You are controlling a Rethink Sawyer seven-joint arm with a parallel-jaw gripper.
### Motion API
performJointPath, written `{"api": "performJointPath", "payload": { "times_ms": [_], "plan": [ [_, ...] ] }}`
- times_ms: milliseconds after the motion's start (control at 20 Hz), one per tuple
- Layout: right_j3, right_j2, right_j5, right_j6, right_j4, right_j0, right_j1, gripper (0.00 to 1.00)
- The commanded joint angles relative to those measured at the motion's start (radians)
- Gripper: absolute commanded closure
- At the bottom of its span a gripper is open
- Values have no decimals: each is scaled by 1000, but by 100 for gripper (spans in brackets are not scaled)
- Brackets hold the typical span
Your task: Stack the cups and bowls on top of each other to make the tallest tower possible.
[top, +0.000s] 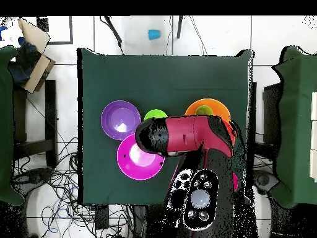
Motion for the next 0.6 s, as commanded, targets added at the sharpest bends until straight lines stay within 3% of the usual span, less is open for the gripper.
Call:
{"api": "performJointPath", "payload": {
  "times_ms": [50, 150, 600],
  "plan": [
    [63, 72, 119, -67, 54, -70, -23, 100],
    [61, 65, 100, -48, 48, -67, -5, 100],
    [-157, 47, 152, 5, -11, -30, 170, 100]
  ]
}}
